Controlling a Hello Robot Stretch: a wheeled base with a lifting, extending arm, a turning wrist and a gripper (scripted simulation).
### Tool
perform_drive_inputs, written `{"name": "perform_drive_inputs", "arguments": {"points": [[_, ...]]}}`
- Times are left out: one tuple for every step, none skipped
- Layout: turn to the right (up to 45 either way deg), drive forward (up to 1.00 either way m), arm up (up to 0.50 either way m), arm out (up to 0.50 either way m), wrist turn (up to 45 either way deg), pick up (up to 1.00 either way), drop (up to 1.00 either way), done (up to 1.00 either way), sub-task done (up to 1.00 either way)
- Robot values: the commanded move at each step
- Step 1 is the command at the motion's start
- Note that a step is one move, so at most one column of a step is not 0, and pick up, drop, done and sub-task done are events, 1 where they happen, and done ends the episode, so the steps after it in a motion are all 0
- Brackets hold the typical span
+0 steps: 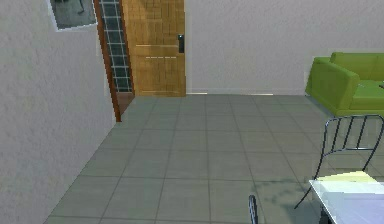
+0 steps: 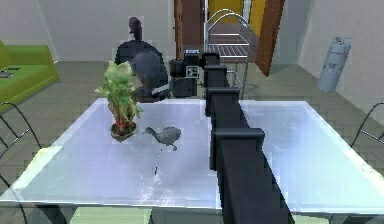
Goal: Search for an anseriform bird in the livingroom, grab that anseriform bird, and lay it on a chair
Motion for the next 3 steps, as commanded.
{"name": "perform_drive_inputs", "arguments": {"points": [[0.0,0.0,0.0,0.0,-45.0,0.0,0.0,0.0,0.0],[0.0,0.0,0.0,0.0,-45.0,0.0,0.0,0.0,0.0],[0.0,0.0,0.0,0.0,-21.0,0.0,0.0,0.0,0.0]]}}
